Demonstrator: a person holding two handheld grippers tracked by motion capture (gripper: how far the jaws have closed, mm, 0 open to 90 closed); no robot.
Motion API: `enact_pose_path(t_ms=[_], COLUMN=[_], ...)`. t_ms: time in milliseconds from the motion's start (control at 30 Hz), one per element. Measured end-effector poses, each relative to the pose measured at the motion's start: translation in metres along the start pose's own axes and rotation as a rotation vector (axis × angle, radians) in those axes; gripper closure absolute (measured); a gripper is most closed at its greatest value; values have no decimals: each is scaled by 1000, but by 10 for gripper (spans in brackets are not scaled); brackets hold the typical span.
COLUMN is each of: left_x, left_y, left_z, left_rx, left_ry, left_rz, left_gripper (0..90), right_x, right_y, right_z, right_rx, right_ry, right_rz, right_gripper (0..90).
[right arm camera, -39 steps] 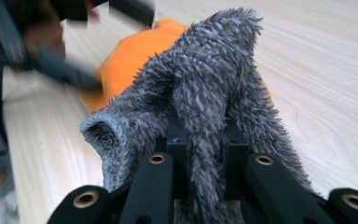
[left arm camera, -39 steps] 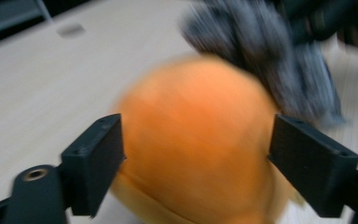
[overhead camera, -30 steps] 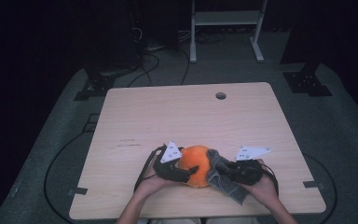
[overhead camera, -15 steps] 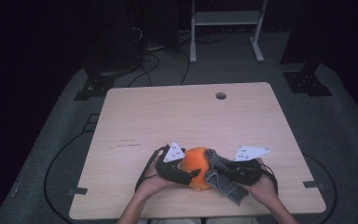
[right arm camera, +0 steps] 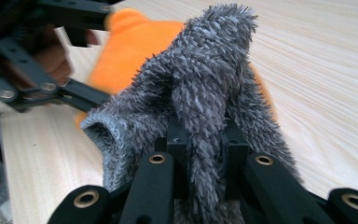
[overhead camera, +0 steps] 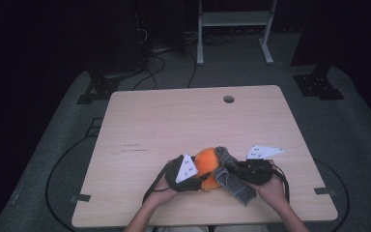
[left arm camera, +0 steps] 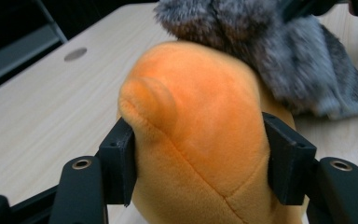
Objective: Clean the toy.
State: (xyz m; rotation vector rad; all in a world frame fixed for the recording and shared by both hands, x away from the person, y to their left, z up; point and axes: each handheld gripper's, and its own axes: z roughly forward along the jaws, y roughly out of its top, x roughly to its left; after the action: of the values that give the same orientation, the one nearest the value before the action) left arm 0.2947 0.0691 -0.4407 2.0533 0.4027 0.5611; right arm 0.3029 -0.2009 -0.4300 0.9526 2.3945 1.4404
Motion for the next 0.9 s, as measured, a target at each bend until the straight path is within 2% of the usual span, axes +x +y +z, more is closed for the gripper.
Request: enact_pose_path(t_ms=[100, 200, 233, 267, 333, 400, 500, 567, 600, 667, 733, 767, 800, 833, 867, 900], left_x=[2, 2, 2, 2, 2, 2, 2, 3, 3, 2, 2, 2, 4, 11, 11, 13], left_y=[-4, -5, -5, -5, -6, -7, -8, -6, -5, -4, -5, -4, -4, -3, -3, -2], left_z=[-2, -2, -2, -2, -2, -4, -4, -4, -3, -3, -2, -3, -4, -9, -9, -10], left_rx=[6, 7, 7, 6, 6, 6, 2, 6, 5, 10, 3, 6, 2, -16, -16, -14], left_ry=[-12, -16, -18, -21, -27, -34, -39, -51, -52, -51, -54, -66, -89, -164, -164, -163], left_rz=[-11, -6, -3, -3, -3, -3, -6, -11, -11, -5, -5, -10, -23, -101, -101, -114], left_gripper=[365, 362, 360, 360, 359, 356, 350, 340, 334, 326, 325, 307, 307, 245, 244, 246], right_x=[-6, -11, -5, -5, 3, 7, -3, -10, -13, -14, -7, 0, 0, 0, 0, -5], right_y=[-5, -8, -4, -4, 3, 4, -1, -4, -5, -4, 3, 5, 5, 1, 1, -2], right_z=[-1, -6, -11, -11, -11, -6, -1, -3, -4, -11, -15, -9, -9, -1, -1, -1], right_rx=[38, 54, 18, 18, -10, 13, 36, 89, 101, 55, 12, 30, 30, 62, 62, 59], right_ry=[-55, -87, -73, -73, -43, -48, -42, -137, -157, -113, -57, -47, -47, -70, -70, -60], right_rz=[-9, 21, 9, 9, -20, -49, -19, -32, -22, 15, -6, -45, -45, -73, -73, -51], right_gripper=[777, 778, 777, 777, 777, 776, 774, 772, 773, 773, 773, 771, 771, 771, 771, 771])
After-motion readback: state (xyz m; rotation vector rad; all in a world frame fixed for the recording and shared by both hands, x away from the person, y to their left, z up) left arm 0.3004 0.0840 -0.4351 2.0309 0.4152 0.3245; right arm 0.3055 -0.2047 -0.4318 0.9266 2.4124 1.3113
